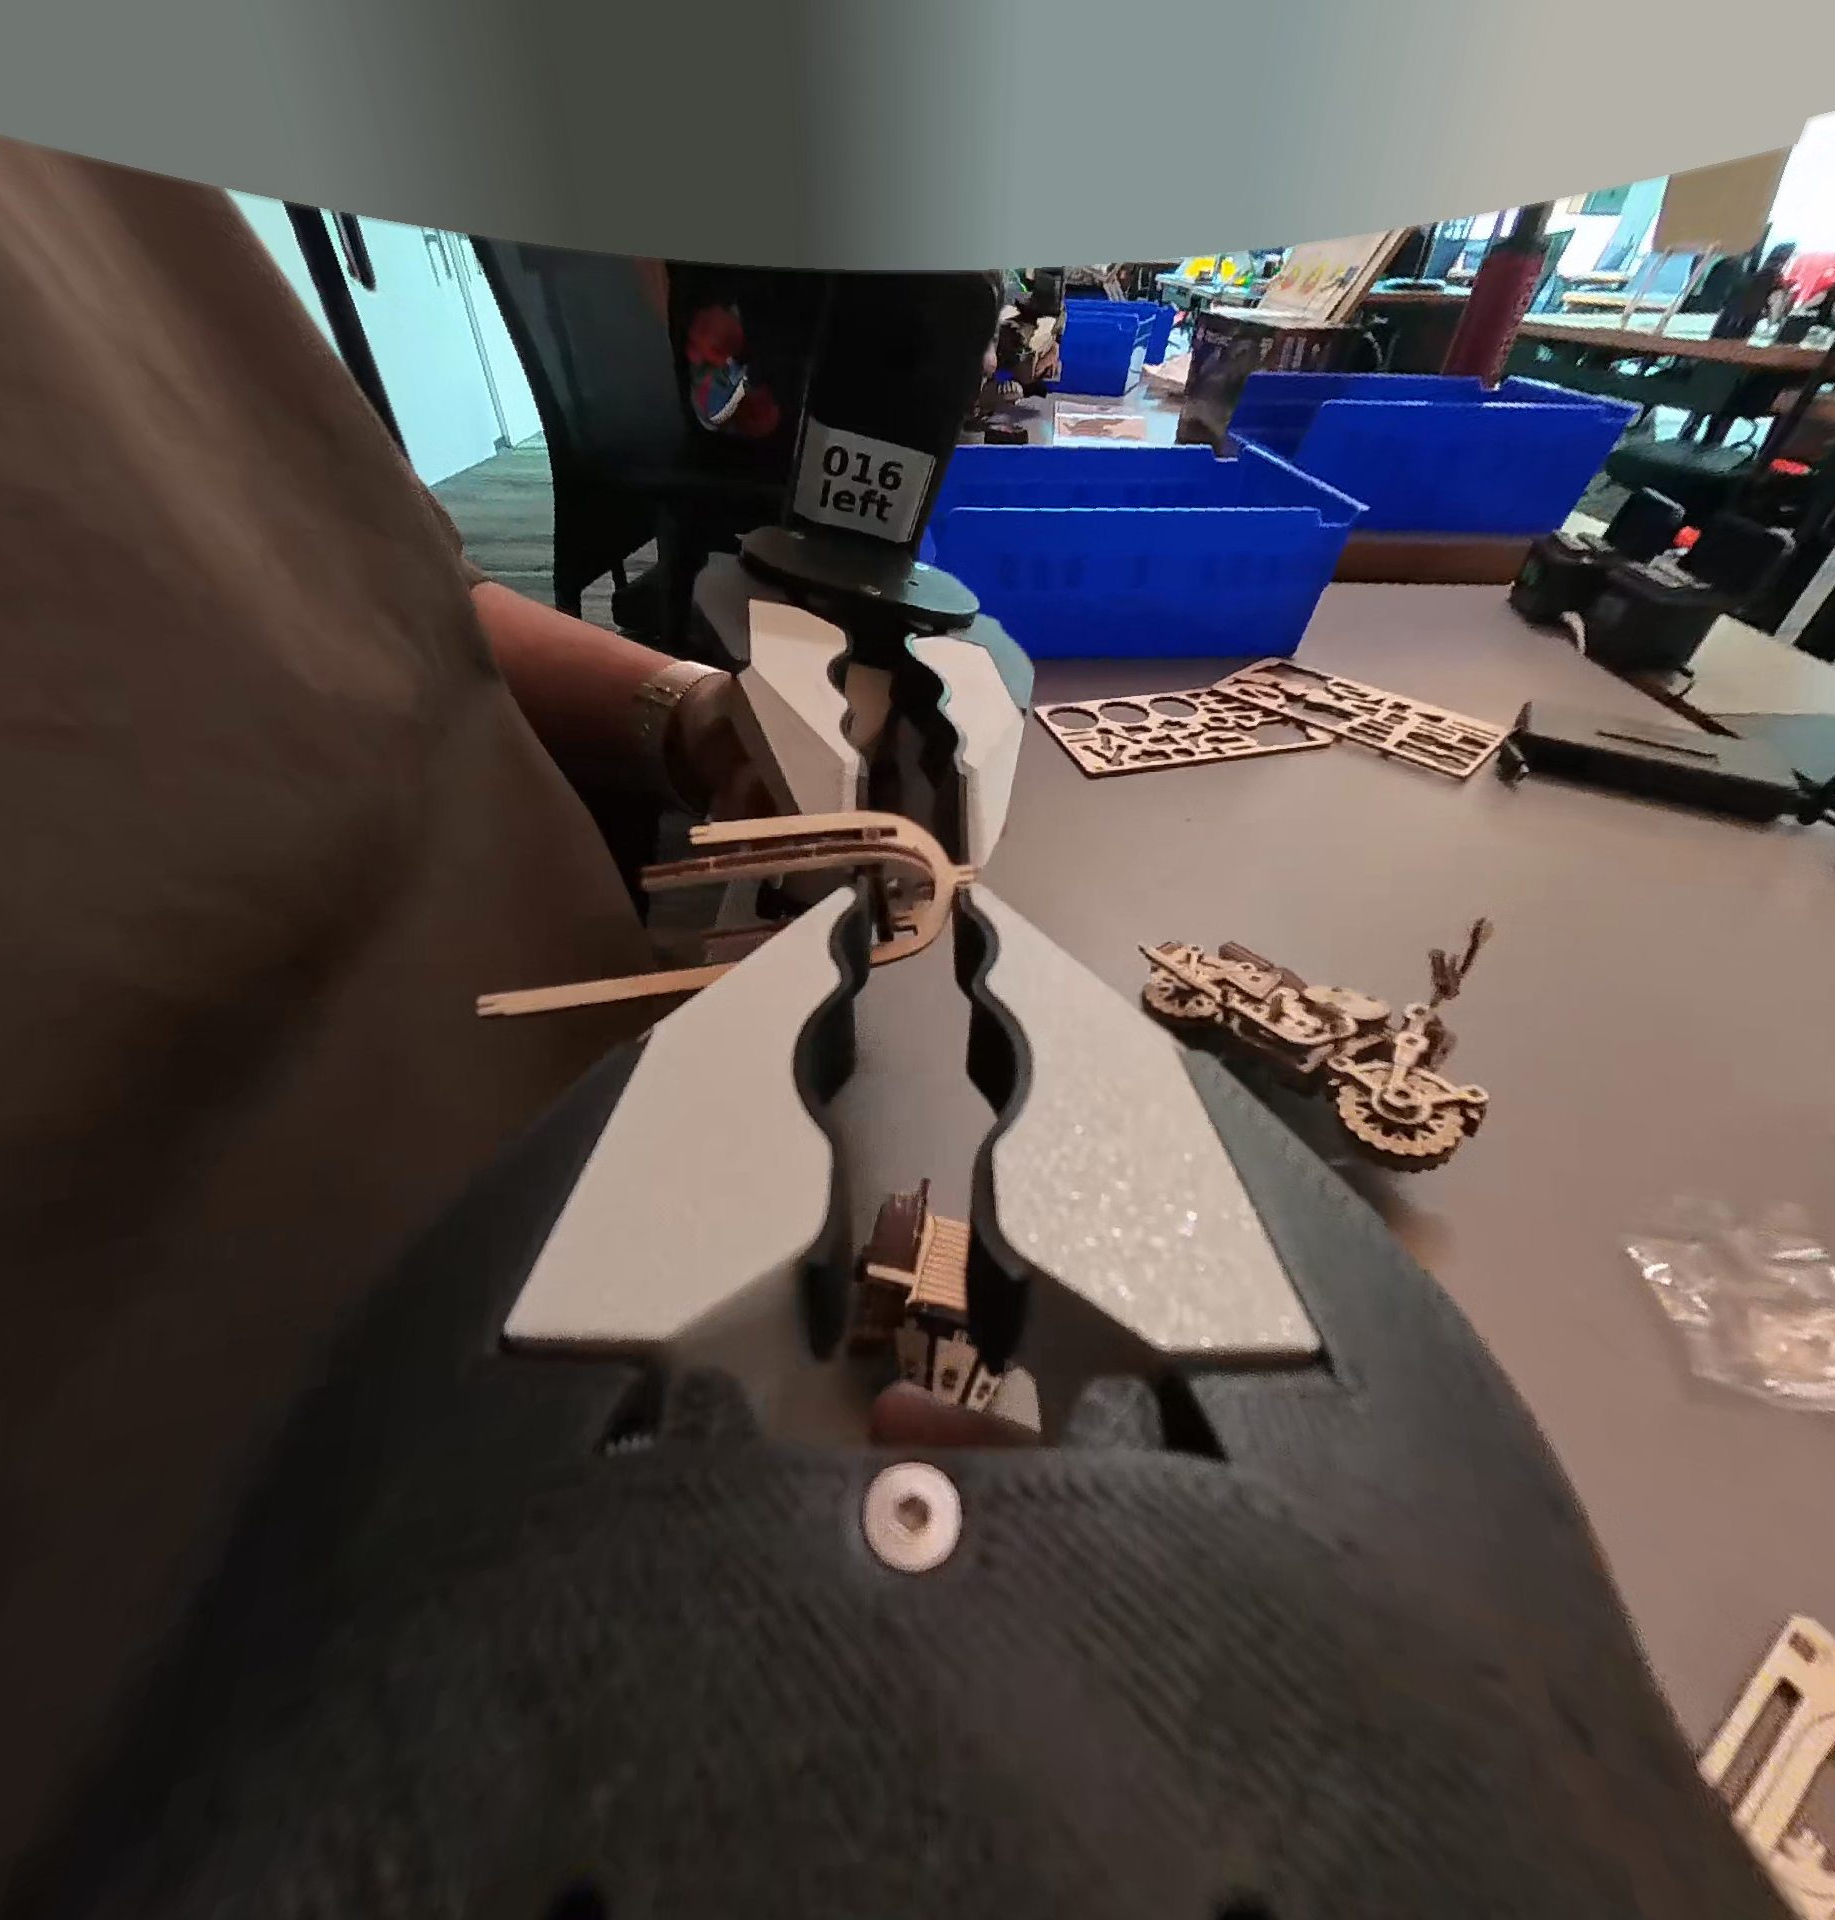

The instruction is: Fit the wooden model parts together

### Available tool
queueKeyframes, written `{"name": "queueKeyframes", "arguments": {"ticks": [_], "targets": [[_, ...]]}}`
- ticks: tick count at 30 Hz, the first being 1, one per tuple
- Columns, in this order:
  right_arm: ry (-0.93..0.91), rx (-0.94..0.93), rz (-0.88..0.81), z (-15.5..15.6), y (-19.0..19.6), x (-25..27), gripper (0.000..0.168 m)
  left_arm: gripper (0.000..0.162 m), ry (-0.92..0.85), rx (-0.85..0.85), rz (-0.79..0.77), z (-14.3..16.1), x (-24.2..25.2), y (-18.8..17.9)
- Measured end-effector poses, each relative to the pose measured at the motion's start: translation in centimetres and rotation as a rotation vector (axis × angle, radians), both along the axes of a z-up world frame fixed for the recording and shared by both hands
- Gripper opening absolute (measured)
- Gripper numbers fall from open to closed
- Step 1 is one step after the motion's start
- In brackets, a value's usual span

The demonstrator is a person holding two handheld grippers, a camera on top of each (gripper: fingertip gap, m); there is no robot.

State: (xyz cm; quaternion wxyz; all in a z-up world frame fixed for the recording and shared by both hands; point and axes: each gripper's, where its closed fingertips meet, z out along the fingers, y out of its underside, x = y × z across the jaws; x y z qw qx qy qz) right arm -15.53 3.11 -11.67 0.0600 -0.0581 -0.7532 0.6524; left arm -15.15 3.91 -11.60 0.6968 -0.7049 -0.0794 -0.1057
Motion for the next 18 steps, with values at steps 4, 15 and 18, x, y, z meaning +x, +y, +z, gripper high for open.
{"name": "queueKeyframes", "arguments": {"ticks": [4,15,18], "targets": [[0.011,0.001,0.006,-0.05,-0.08,0.10,0.014,0.017,0.019,-0.001,-0.001,-0.01,0.08,-0.07],[0.053,0.040,0.005,-0.54,-0.09,0.10,0.014,0.017,0.048,-0.005,-0.009,-0.27,0.00,-0.04],[0.047,0.037,0.006,-0.49,0.05,0.05,0.015,0.013,0.040,0.007,-0.014,-0.10,-0.03,-0.11]]}}
